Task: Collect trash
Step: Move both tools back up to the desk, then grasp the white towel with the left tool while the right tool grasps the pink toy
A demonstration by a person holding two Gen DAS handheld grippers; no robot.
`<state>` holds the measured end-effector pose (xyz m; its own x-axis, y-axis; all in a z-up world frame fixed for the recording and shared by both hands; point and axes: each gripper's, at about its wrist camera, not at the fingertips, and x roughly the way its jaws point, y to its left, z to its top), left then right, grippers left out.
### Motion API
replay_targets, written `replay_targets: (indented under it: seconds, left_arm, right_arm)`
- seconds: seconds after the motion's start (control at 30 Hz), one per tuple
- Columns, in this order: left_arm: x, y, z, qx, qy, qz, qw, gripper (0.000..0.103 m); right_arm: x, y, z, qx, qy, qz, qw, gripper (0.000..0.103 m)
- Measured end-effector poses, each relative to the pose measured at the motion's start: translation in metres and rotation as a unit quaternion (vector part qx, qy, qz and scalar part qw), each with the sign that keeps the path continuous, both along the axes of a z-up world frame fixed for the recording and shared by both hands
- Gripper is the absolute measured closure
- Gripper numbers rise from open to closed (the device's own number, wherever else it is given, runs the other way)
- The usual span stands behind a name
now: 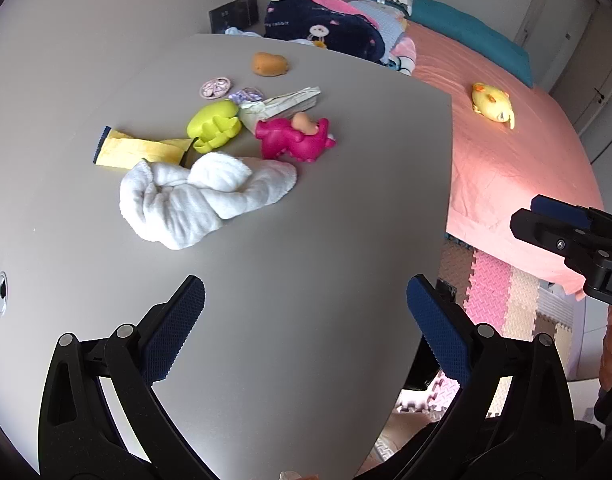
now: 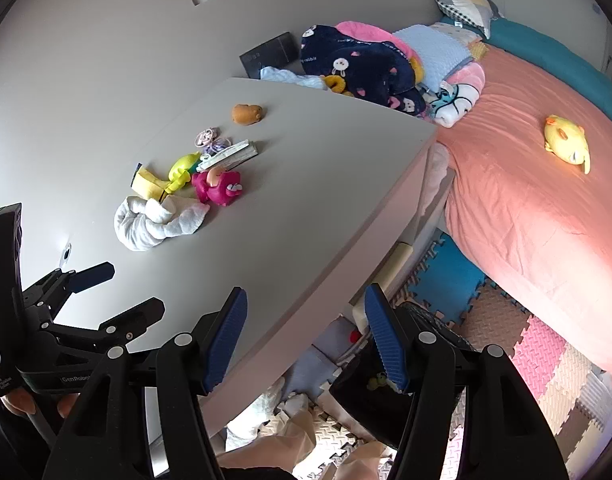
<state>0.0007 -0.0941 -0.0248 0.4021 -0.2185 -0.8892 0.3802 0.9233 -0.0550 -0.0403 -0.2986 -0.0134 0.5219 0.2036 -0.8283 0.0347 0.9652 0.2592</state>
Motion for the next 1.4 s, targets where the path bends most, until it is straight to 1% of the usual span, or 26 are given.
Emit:
replay_targets:
  seconds: [0.2, 0.47, 0.7, 1.03, 1.13, 1.27, 1.4]
  left_arm:
    - [0.015, 0.023, -0.002, 0.003, 0.002, 0.03, 0.9996, 0.005]
    - [0.039, 0.047, -0.007, 0.003, 0.006, 0.054, 0.9985, 0.005]
    - [0.062, 0.058, -0.017, 0.004, 0.013, 0.061, 0.9981, 0.005]
    - [0.091, 0.07, -0.027, -0.011, 0.033, 0.069, 0.997, 0.005]
    - [0.096, 0.069, -0.032, -0.016, 0.039, 0.066, 0.9969, 0.005]
    - [0.098, 0.067, -0.039, -0.012, 0.039, 0.062, 0.9973, 0.005]
    - [0.101, 0.067, -0.044, -0.018, 0.037, 0.066, 0.997, 0.006]
  right_arm:
    - [0.02, 0.017, -0.003, 0.0, 0.005, 0.018, 1.0, 0.041]
    - [0.049, 0.037, -0.011, -0.002, 0.018, 0.036, 0.999, 0.041]
    - [0.077, 0.059, -0.019, -0.006, 0.029, 0.054, 0.998, 0.041]
    - [0.119, 0.081, -0.025, -0.011, 0.031, 0.067, 0.997, 0.041]
    - [0.131, 0.085, -0.03, -0.015, 0.035, 0.068, 0.997, 0.041]
    - [0.144, 0.092, -0.037, -0.019, 0.041, 0.072, 0.996, 0.041]
    - [0.155, 0.098, -0.044, -0.02, 0.046, 0.08, 0.996, 0.041]
